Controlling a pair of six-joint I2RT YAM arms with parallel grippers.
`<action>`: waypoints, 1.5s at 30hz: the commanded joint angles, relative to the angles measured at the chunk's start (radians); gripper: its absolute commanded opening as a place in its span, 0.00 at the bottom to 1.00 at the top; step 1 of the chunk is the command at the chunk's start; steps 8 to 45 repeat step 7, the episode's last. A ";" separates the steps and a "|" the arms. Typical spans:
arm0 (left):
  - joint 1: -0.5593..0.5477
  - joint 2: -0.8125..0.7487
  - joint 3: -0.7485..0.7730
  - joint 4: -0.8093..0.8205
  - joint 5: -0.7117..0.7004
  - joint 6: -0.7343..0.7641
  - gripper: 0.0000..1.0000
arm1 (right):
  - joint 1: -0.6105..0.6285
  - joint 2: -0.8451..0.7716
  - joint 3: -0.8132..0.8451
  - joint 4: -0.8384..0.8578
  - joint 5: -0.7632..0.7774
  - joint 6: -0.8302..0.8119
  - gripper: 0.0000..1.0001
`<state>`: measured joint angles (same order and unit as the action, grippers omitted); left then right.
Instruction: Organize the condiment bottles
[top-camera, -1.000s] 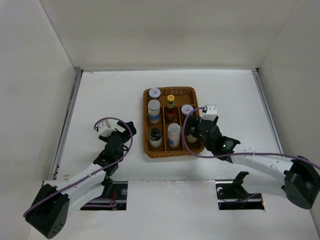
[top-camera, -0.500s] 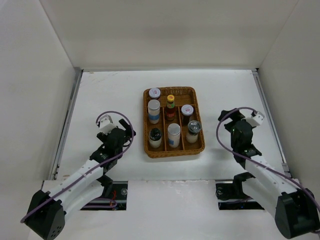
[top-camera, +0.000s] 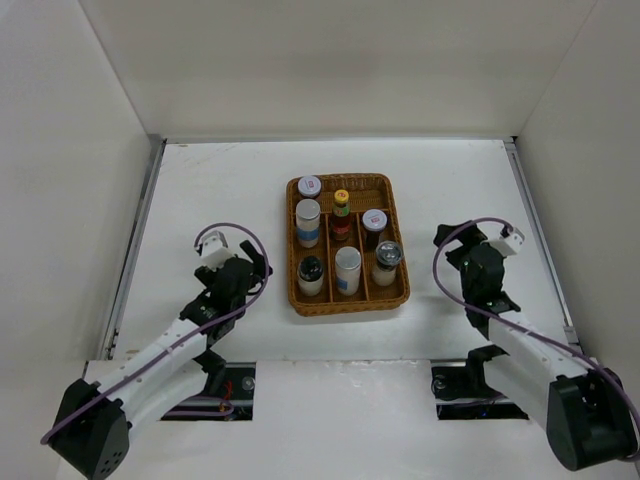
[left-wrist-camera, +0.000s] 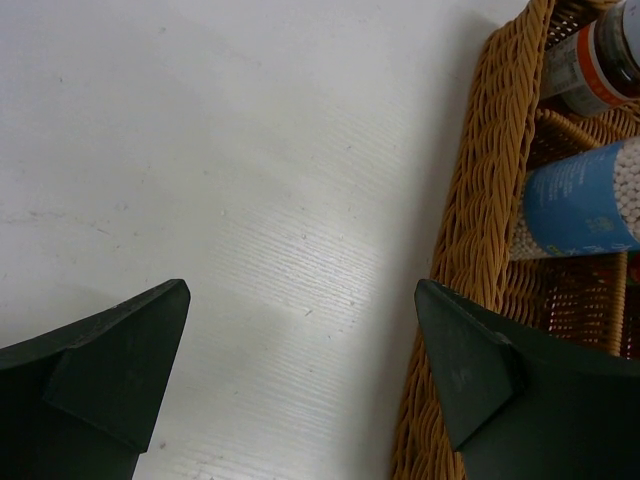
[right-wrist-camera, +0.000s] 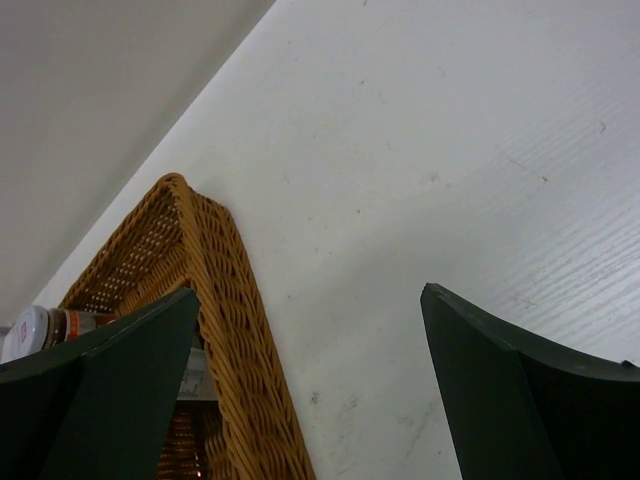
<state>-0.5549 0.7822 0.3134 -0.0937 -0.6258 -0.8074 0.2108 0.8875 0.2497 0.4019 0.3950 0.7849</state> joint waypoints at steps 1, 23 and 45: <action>-0.013 -0.001 0.047 0.035 0.000 0.008 1.00 | 0.011 0.018 0.040 0.074 -0.038 0.008 1.00; -0.018 -0.001 0.072 0.046 -0.011 0.059 1.00 | 0.019 0.047 0.051 0.078 -0.053 -0.003 1.00; -0.018 -0.001 0.072 0.046 -0.011 0.059 1.00 | 0.019 0.047 0.051 0.078 -0.053 -0.003 1.00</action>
